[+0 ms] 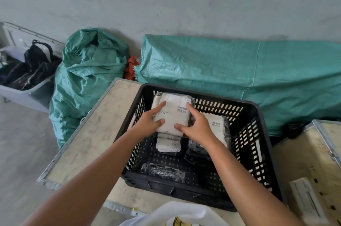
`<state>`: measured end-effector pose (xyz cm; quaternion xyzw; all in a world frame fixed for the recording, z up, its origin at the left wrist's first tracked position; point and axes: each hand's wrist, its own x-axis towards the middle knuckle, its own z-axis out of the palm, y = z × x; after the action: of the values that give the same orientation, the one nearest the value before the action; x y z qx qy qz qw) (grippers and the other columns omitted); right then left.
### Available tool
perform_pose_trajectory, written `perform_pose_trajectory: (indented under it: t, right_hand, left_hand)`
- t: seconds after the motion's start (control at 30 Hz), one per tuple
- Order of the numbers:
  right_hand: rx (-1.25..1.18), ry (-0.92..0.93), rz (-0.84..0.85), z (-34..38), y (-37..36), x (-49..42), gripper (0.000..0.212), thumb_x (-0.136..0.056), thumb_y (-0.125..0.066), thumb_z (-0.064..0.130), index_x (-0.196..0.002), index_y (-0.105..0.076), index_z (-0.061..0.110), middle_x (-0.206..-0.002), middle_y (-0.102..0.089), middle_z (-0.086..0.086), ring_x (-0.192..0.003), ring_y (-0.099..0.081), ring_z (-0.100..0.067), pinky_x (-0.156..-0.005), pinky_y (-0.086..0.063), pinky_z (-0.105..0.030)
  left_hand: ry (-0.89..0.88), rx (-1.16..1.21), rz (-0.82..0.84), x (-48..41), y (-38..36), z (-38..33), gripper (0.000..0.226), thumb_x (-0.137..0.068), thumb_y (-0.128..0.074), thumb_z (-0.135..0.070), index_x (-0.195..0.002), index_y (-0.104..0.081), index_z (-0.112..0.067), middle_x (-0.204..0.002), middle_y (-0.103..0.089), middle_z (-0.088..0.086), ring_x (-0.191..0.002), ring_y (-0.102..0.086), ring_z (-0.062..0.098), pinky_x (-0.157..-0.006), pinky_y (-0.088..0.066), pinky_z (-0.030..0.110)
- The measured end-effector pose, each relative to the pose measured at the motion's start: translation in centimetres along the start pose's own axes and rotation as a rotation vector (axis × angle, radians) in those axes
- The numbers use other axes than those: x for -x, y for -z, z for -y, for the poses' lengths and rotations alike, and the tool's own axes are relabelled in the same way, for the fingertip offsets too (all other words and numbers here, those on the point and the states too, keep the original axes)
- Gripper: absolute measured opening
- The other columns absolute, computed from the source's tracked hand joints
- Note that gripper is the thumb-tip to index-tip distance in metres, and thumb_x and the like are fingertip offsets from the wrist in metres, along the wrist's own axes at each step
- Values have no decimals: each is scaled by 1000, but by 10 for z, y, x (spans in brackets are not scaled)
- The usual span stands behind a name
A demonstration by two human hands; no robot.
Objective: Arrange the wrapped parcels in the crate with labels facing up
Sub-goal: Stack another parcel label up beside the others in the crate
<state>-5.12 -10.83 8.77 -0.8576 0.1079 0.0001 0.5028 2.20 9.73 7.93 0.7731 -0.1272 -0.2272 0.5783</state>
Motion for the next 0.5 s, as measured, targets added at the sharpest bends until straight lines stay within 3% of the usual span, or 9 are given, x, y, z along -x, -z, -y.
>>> perform_pose_trajectory:
  t: [0.1,0.17,0.23,0.3,0.4,0.5]
  right_hand:
    - [61,-77,44,-15,-18,-14,110,-76,-91,29,-163,-25,20,-161,-40,-4,-135,-43,-10,-103,-41,-21]
    - [136,-108,100,-23,-30,-20,114,-78,-89,30,-164,-15,19,-163,-32,-11,-146,-37,-25,-116,-39,-39]
    - [216,-141,141,-28,-41,-25,115,-83,-85,32,-165,-6,20,-165,-23,-18,-150,-31,-35,-120,-33,-45]
    - [276,-178,153,-30,-51,-27,109,-90,-79,32,-165,0,24,-169,-6,-23,-150,-30,-38,-117,-32,-42]
    - [268,-239,119,-32,-64,-29,96,-99,-68,23,-164,2,30,-170,13,-22,-142,-45,-33,-107,-39,-29]
    - [206,-347,158,-34,-72,-36,94,-101,-62,7,-164,3,33,-170,17,-18,-149,-36,-32,-95,-37,-19]
  left_hand:
    - [120,-319,42,-21,-9,15,88,-96,-66,-15,-156,-18,-57,-145,-45,12,-115,-62,29,-102,-54,41]
    - [168,-396,44,-29,-15,26,93,-94,-68,-15,-156,-14,-58,-146,-44,15,-117,-60,33,-105,-51,46]
    - [192,-407,53,-34,-19,36,95,-93,-69,-13,-155,-13,-58,-147,-47,16,-118,-61,35,-104,-51,47]
    - [219,-439,78,-38,-21,44,96,-93,-68,-15,-155,-10,-59,-148,-46,17,-115,-62,39,-101,-53,46]
    - [220,-501,128,-42,-23,57,97,-95,-67,-18,-157,-3,-56,-154,-41,15,-123,-57,39,-105,-49,47]
    - [223,-438,157,-42,-22,70,97,-96,-67,-12,-160,-5,-48,-152,-47,11,-118,-61,27,-103,-51,40]
